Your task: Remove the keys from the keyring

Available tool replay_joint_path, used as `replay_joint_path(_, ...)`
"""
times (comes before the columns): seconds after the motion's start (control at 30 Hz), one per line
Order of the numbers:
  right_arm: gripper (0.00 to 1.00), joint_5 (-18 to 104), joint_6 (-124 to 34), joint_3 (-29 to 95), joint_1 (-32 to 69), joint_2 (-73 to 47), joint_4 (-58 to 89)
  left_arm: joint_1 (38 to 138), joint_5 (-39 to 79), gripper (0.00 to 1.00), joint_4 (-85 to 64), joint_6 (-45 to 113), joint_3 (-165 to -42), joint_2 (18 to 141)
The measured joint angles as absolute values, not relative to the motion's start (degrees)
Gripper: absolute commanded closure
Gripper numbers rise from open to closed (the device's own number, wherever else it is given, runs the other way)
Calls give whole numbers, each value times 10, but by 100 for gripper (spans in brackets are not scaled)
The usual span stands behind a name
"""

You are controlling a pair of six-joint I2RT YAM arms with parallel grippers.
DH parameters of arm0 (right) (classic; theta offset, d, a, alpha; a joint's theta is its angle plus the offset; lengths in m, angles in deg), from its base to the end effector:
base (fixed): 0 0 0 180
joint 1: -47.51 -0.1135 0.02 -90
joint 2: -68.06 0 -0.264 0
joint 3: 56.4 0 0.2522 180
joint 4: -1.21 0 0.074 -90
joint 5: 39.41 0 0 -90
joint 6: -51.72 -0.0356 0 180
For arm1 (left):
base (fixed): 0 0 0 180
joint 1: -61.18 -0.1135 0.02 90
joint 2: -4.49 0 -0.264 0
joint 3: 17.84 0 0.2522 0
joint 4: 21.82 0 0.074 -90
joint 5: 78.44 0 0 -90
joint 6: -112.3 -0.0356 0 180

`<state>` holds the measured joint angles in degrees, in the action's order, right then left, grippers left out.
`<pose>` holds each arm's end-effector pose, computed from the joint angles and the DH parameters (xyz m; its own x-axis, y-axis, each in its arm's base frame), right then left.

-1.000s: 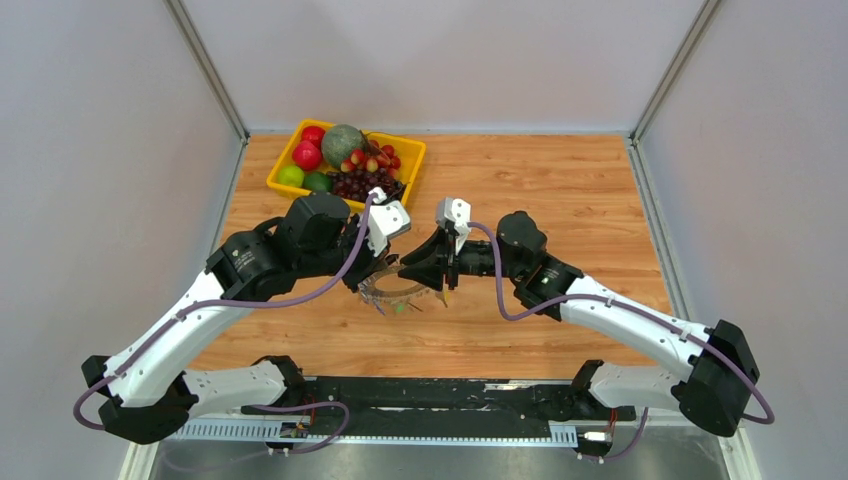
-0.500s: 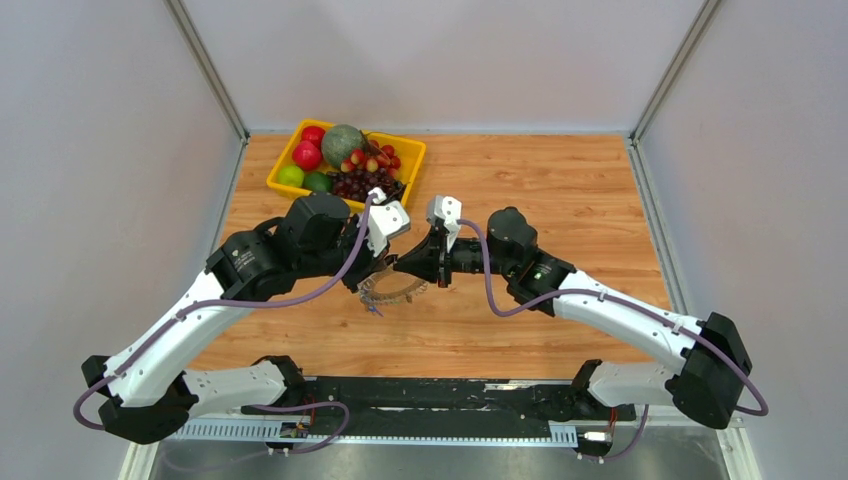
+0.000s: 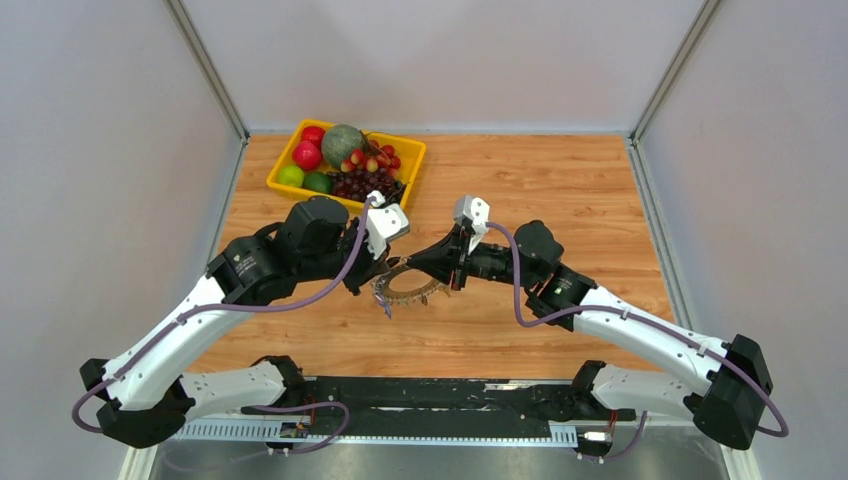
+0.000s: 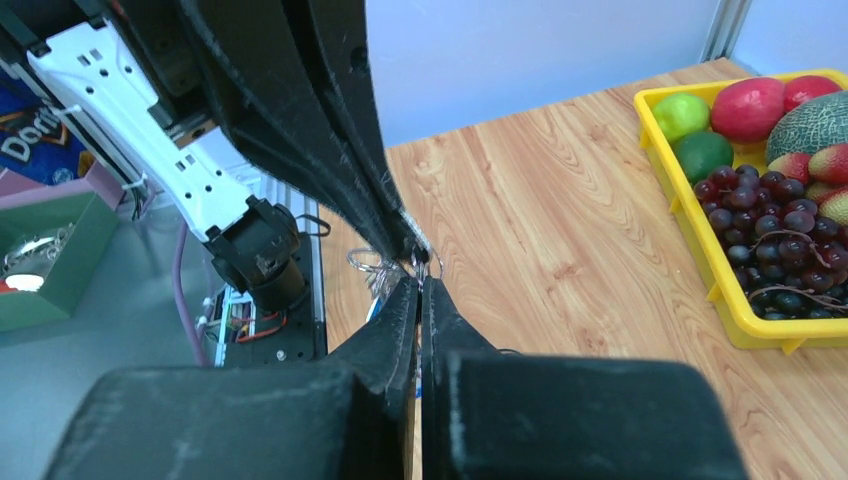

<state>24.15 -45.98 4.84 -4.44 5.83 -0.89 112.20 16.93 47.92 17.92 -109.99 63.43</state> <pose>0.1447 0.2106 0.3448 -0.1194 0.0421 -0.9920 -0.9723 0.1975 0.1254 0.1124 -0.1442 0.4126 -0.3106 0.5047 -0.8055 0.8475 0.5308 0.0058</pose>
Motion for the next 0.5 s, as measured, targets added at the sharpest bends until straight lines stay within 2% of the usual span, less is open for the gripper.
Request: replay_joint_path(0.5,100,347,-503,36,-47,60,-25,1122,176,100,457,201,-1073,646)
